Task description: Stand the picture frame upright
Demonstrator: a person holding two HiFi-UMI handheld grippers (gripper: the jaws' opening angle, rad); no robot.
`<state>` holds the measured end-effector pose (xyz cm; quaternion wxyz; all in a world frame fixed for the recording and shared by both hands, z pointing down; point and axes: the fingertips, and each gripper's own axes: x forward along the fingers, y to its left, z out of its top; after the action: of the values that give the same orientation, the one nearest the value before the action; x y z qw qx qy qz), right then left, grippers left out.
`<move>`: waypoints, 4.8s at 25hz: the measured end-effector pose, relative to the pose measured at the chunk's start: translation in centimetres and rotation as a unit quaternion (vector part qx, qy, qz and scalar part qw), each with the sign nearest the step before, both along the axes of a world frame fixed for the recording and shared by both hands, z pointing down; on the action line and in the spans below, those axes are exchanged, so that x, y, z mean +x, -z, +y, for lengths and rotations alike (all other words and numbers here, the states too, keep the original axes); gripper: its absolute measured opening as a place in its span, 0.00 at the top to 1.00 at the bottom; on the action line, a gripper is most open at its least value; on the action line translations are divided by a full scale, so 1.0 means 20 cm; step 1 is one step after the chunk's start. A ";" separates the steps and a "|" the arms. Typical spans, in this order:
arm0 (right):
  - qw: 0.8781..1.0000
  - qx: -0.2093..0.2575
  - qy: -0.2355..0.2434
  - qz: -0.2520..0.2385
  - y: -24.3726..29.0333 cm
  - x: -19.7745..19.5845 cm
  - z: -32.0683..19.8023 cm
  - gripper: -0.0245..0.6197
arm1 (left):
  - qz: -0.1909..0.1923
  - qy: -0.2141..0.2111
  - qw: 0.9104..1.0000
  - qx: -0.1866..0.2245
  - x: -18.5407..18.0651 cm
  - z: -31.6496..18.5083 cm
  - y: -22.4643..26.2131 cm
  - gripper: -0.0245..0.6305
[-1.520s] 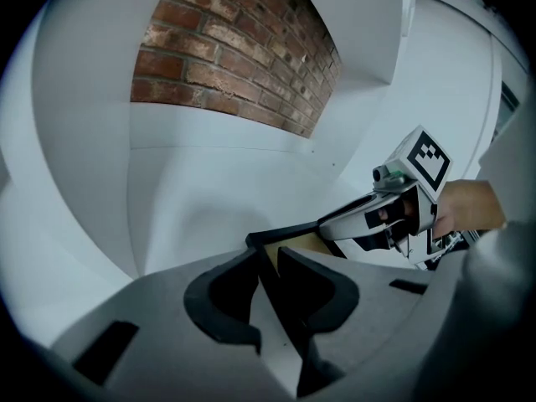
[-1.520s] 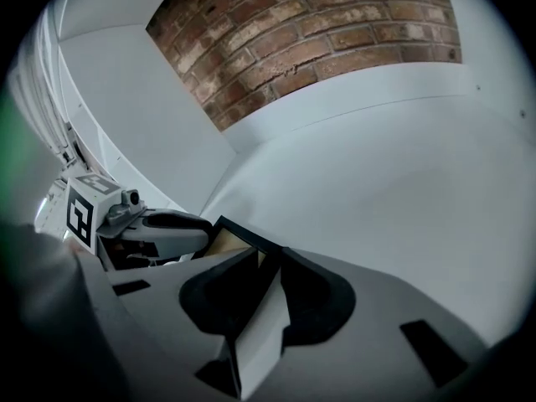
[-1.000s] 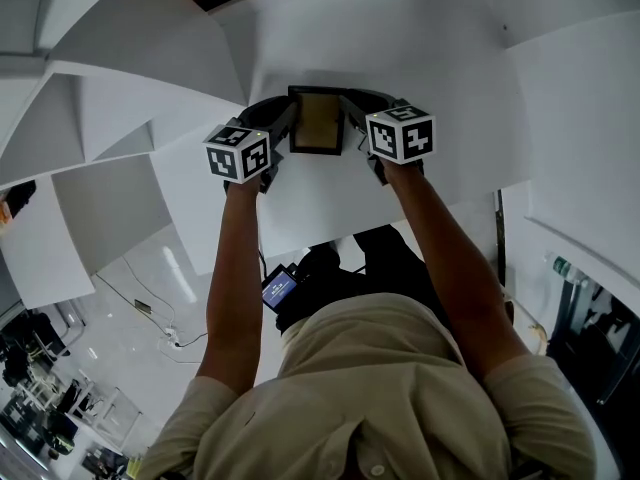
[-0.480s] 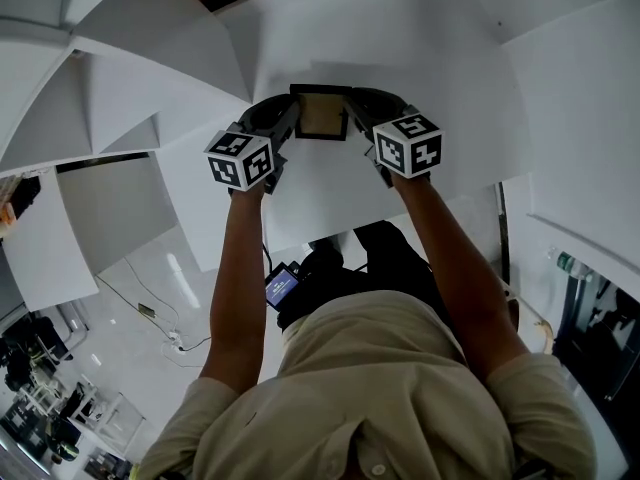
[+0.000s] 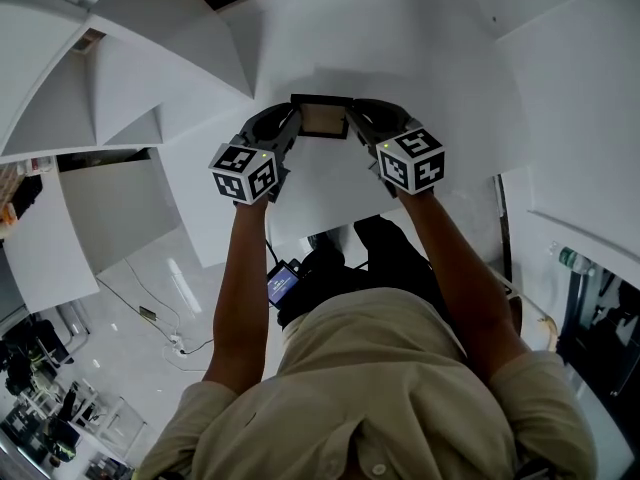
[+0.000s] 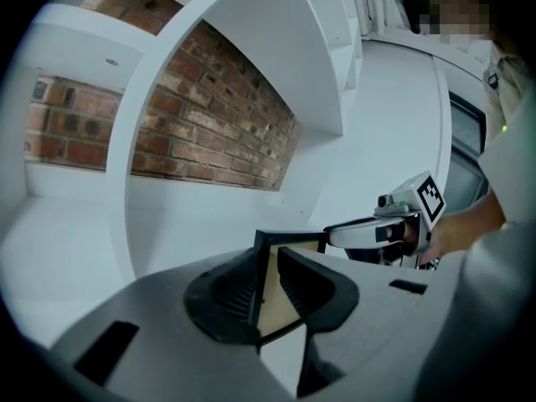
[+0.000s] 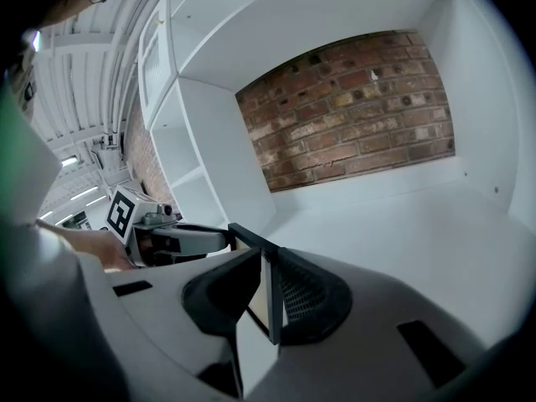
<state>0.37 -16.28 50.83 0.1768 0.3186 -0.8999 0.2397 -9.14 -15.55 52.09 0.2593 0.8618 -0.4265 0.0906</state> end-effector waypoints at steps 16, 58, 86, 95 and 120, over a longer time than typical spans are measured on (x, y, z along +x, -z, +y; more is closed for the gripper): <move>1.000 0.016 0.007 0.007 0.05 0.00 0.21 0.87 | -0.018 -0.001 1.000 0.016 0.00 0.19 0.03 0.87; 0.999 0.028 0.008 0.034 0.04 -0.02 0.25 0.87 | -0.031 -0.033 0.998 0.031 -0.04 0.24 0.07 0.87; 0.999 0.027 0.015 0.036 0.04 -0.03 0.24 0.87 | -0.026 -0.042 0.998 0.028 -0.02 0.21 0.05 0.87; 0.999 0.029 0.026 0.037 0.04 -0.04 0.29 0.87 | -0.028 -0.039 0.998 0.031 -0.03 0.26 0.05 0.87; 0.997 0.036 0.044 0.049 0.04 -0.04 0.37 0.87 | -0.053 -0.043 0.997 0.032 -0.03 0.33 0.04 0.87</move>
<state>-0.45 -8.91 50.12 0.2195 0.2964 -0.9112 0.1835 -9.73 -8.92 51.25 0.2050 0.8811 -0.4047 0.1333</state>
